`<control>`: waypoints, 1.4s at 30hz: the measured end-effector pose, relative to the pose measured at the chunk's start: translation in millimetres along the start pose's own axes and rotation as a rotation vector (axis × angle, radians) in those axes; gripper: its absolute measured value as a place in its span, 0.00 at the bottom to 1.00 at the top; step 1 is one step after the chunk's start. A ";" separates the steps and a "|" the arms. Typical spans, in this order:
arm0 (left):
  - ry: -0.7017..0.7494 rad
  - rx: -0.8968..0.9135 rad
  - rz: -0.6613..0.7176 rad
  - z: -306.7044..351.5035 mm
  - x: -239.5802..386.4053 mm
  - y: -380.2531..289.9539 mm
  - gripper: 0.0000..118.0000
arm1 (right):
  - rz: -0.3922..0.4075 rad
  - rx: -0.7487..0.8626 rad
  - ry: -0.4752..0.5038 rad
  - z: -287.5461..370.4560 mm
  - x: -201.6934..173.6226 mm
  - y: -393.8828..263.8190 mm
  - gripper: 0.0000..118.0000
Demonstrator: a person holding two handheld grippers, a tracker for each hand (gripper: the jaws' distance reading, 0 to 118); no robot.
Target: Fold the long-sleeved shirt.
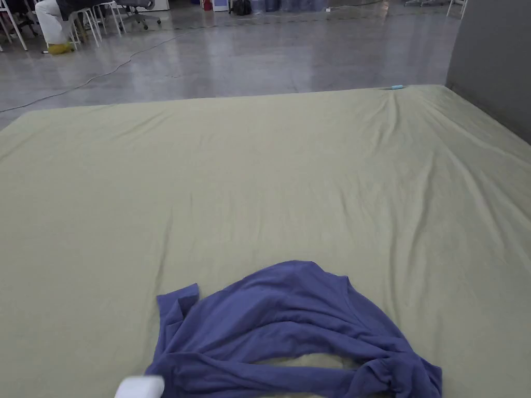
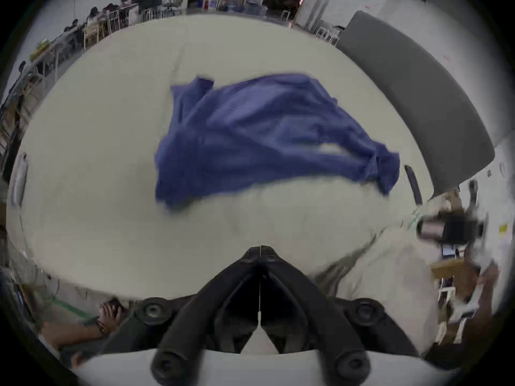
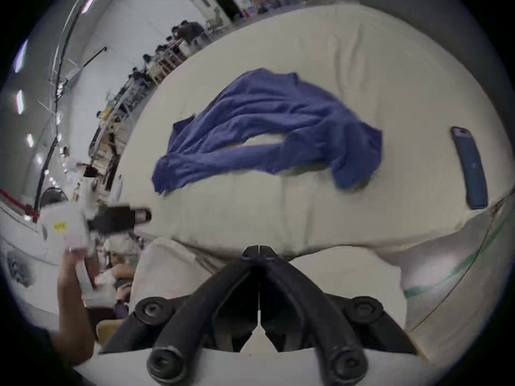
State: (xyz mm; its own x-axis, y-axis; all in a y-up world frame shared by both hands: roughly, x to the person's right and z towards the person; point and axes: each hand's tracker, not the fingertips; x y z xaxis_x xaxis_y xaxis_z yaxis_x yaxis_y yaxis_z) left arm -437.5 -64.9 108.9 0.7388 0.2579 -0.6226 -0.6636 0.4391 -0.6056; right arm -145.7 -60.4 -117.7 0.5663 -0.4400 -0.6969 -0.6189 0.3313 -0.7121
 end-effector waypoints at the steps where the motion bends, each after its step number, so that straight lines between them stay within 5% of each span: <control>1: 0.020 0.024 -0.035 -2.4 1.3 26.4 0.18 | 0.000 0.002 0.000 -0.4 -2.2 0.9 0.00; 2: 0.038 0.051 -0.092 -8.0 6.8 54.0 0.37 | 0.004 0.000 0.004 -1.2 -5.1 1.6 0.00; 3: 0.047 0.077 -0.149 -19.8 11.0 82.9 0.78 | 0.015 -0.003 0.012 -2.4 -7.7 1.7 0.00; 4: 0.058 0.078 -0.194 -34.3 14.8 107.3 1.00 | 0.023 -0.006 0.015 -2.9 -8.9 1.5 0.00; 10: 0.203 -0.062 -0.287 -149.4 8.0 224.9 0.97 | -0.014 -0.018 0.011 -7.9 -6.7 -0.6 0.00; 12: 0.202 -0.142 -0.259 -183.7 6.4 234.0 0.88 | -0.029 -0.016 0.004 -4.2 -0.3 -0.2 0.00; 14: 0.190 -0.192 -0.263 -206.9 7.7 230.9 0.62 | -0.036 -0.013 -0.011 -1.0 6.6 3.3 0.00; 16: 0.173 -0.255 -0.292 -218.5 5.5 227.3 0.53 | -0.044 -0.011 -0.038 1.6 16.1 8.3 0.00; 18: 0.141 -0.202 -0.226 -203.2 8.4 225.9 0.00 | -0.054 -0.007 -0.090 2.7 27.0 19.0 0.00; 19: 0.105 -0.187 -0.218 -196.9 11.7 225.6 0.00 | -0.058 -0.002 -0.107 3.2 31.6 24.6 0.00; 20: 0.121 -0.147 -0.255 -188.0 17.7 224.4 0.00 | -0.069 0.011 -0.125 4.9 38.6 31.7 0.22; 22: 0.133 -0.121 -0.336 -175.1 17.3 227.3 0.00 | -0.128 0.056 -0.151 5.4 51.3 50.7 0.86; 23: 0.138 -0.129 -0.367 -170.0 20.3 227.1 0.00 | -0.168 0.079 -0.160 3.2 59.1 62.9 1.00; 28: 0.066 -0.123 -0.306 -141.7 25.2 226.6 0.00 | -0.371 0.113 -0.125 -30.0 105.8 112.9 1.00; 31: 0.045 -0.111 -0.266 -126.6 22.4 231.3 0.00 | -0.499 -0.022 -0.119 -68.3 131.9 129.9 0.88; 33: 0.039 -0.098 -0.252 -114.8 22.9 230.6 0.00 | -0.552 -0.079 -0.098 -84.9 133.2 127.6 0.47; 35: 0.033 -0.088 -0.246 -102.5 24.7 229.4 0.00 | -0.479 -0.058 -0.213 -80.8 121.0 126.8 0.25; 36: 0.026 -0.077 -0.243 -95.4 26.0 229.3 0.00 | -0.433 -0.023 -0.147 -73.0 106.7 126.0 0.13; 37: 0.022 -0.065 -0.240 -88.0 25.1 230.0 0.00 | -0.379 -0.041 -0.193 -70.2 99.8 127.6 0.12; 40: 0.010 -0.046 -0.237 -58.8 28.8 239.5 0.00 | -0.355 -0.029 -0.069 -42.6 86.1 137.1 0.11; 42: 0.011 0.007 -0.239 -26.2 31.4 254.6 0.00 | -0.249 0.045 -0.074 -11.2 69.6 163.4 0.11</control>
State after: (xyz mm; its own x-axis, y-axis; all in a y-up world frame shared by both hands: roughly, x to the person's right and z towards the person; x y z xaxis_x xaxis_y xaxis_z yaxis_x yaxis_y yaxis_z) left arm -586.3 32.4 -77.9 0.8737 0.1363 -0.4670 -0.4687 0.4927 -0.7332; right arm -213.6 -46.3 -281.6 0.7375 -0.4511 -0.5027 -0.4312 0.2583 -0.8645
